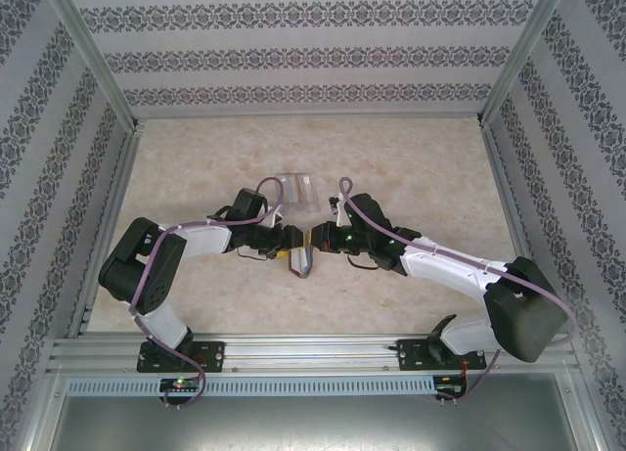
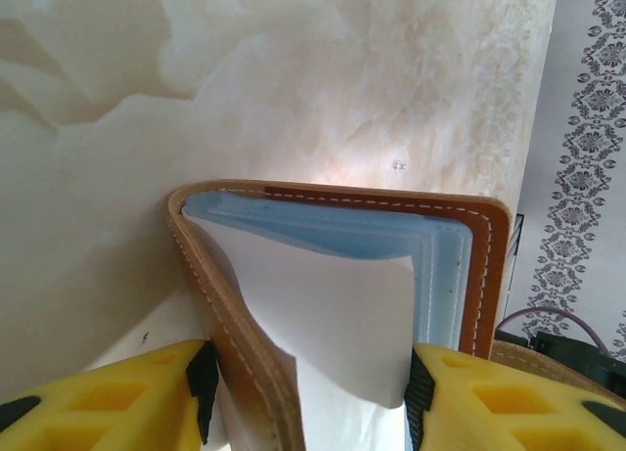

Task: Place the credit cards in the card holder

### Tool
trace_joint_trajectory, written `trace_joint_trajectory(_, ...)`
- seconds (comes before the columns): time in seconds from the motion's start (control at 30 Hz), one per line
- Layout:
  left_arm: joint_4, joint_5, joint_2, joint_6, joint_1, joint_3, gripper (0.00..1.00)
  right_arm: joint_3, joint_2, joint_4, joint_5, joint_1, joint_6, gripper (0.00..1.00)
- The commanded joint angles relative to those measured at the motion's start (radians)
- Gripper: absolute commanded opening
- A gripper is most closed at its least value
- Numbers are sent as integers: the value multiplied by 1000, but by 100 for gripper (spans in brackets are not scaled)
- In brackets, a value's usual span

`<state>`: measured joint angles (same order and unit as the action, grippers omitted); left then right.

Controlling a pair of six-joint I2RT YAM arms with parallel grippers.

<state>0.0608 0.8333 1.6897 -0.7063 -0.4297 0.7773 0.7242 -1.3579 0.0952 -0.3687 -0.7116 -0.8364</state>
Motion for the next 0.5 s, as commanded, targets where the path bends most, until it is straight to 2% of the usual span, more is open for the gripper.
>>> trace_joint_trajectory(0.0, -7, -19, -14, 25, 9, 3, 63, -14, 5, 11, 7, -7, 5, 0)
trace_joint_trajectory(0.13, -5, -36, -30, 25, 8, -2, 65, -36, 13, 0, 45, -6, 18, 0)
trace_joint_trajectory(0.27, -27, -48, -34, 42, 8, -2, 53, -62, 24, -8, 68, -1, 17, 0)
trace_joint_trajectory(0.47, -51, -57, -12, 61, 11, 8, 41, -72, 42, -23, 89, 5, 23, 0)
